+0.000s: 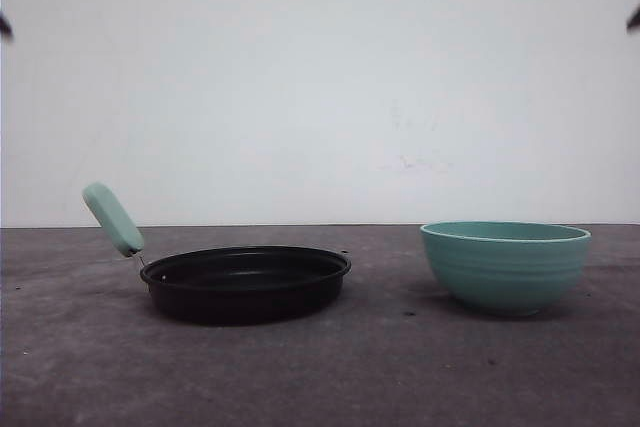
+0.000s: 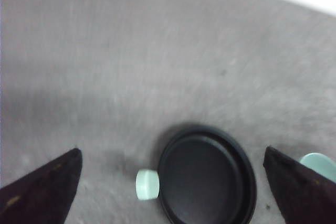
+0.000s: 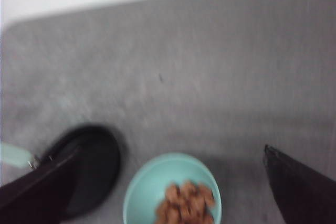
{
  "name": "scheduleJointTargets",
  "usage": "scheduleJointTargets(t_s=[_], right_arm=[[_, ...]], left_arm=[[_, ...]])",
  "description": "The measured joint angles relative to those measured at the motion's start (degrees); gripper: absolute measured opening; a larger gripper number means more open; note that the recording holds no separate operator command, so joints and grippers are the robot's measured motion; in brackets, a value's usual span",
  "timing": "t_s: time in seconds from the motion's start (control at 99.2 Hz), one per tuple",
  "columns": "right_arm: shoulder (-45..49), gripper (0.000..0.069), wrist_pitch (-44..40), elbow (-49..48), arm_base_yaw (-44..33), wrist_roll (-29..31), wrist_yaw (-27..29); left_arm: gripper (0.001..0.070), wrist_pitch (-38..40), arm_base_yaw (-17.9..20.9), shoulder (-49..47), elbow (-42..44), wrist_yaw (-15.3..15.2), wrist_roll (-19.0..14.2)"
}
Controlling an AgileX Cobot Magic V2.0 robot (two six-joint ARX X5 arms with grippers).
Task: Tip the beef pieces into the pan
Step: 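Move left gripper to pan handle and right gripper to bowl, then grasp pan handle with left gripper and bowl rim with right gripper, lift both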
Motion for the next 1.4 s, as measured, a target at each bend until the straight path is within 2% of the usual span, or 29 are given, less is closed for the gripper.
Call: scheduleJointTargets(t_s=[0.171,0.232,0.323,0.464,0.635,0.726,0.918,1.039,1.23,1.402], right_arm=[[3.4,0.0684,-3.2,0.0,0.0,-1.2,0.3],[3.8,0.0684,-3.8,0.0,0.0,-1.8,0.5],[4.3,0.0684,-4.8,0.0,0.0,-2.7,0.5],[4.6,0.0684,-6.7,0.0,0.0,-4.2,0.6],[4.6,0.0684,-7.9,0.0,0.0,-4.9,0.6],[4.6,0.0684,-8.5,0.0,0.0,-5.1,0.6],[4.6,0.0681,-9.3,0.0,0.0,-6.3,0.7],[4.6,0.0673,-9.3,0.0,0.0,-6.6,1.7],[5.2,0.0672,-9.3,0.0,0.0,-6.7,2.1],[8.6,0.0666,-8.7,0.0,0.0,-6.7,2.1]], left_arm=[[0.0667,4.3,-1.5,7.3,-5.5,6.2,-5.2],[0.0667,5.4,-2.4,9.4,-6.7,7.2,-6.2],[0.0667,6.4,-3.7,12.9,-7.9,7.0,-7.2],[0.0667,9.2,-5.4,17.8,-8.0,4.8,-7.6],[0.0659,12.8,-6.4,22.7,-8.0,4.7,-10.1],[0.0573,13.7,-6.6,24.4,-8.0,4.1,-10.7],[0.0248,16.8,-6.8,24.5,-8.0,2.3,-11.5],[0.0072,16.9,-6.7,24.5,-8.0,1.5,-11.4],[0.0058,17.4,-7.0,24.5,-8.0,1.8,-10.5],[0.0058,17.3,-6.9,24.2,-8.0,4.9,-9.9]])
